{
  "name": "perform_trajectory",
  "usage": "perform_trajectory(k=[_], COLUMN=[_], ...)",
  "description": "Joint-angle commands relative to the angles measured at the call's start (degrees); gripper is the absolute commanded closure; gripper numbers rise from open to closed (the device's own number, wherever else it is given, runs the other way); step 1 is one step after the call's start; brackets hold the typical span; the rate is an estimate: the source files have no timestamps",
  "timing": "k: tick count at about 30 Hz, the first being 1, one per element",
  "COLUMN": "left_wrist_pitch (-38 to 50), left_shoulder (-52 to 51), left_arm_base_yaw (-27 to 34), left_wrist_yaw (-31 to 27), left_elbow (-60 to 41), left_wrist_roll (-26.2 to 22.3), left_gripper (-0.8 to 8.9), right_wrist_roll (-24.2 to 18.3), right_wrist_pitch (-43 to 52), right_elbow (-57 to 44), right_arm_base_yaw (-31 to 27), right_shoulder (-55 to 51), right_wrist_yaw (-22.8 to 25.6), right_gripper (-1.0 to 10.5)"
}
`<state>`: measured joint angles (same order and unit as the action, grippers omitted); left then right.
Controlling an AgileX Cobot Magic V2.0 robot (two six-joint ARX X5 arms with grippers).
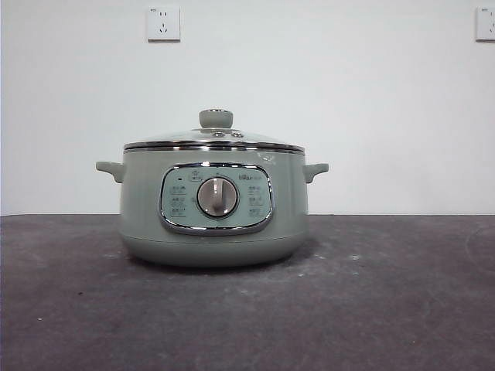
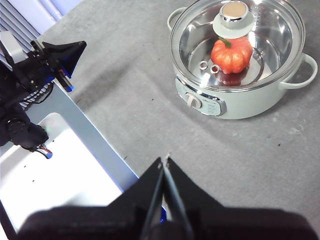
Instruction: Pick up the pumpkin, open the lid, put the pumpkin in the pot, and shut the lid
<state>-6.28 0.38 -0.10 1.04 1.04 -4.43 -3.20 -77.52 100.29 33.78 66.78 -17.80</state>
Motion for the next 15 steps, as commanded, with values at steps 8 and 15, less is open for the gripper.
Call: perform_trajectory(k=[8, 15], left_wrist_pitch=[-4.1, -4.1], left_shoulder=[-0.3, -0.3], left_arm_base_yaw=[0.2, 0.2], left_wrist_yaw=[0.7, 0.7], left_elbow=[-0.9, -0.9], left_wrist_roll=[0.4, 0.4], left_gripper=[8.17, 8.17], right_wrist_roll=[0.5, 0.5], right_wrist_pitch=[-0.8, -0.8], right_elbow=[0.0, 0.0], right_arm_base_yaw=[0.1, 0.1], right_shoulder=[-0.2, -0.2], right_wrist_yaw=[0.1, 0.1], right_gripper=[9.5, 9.5])
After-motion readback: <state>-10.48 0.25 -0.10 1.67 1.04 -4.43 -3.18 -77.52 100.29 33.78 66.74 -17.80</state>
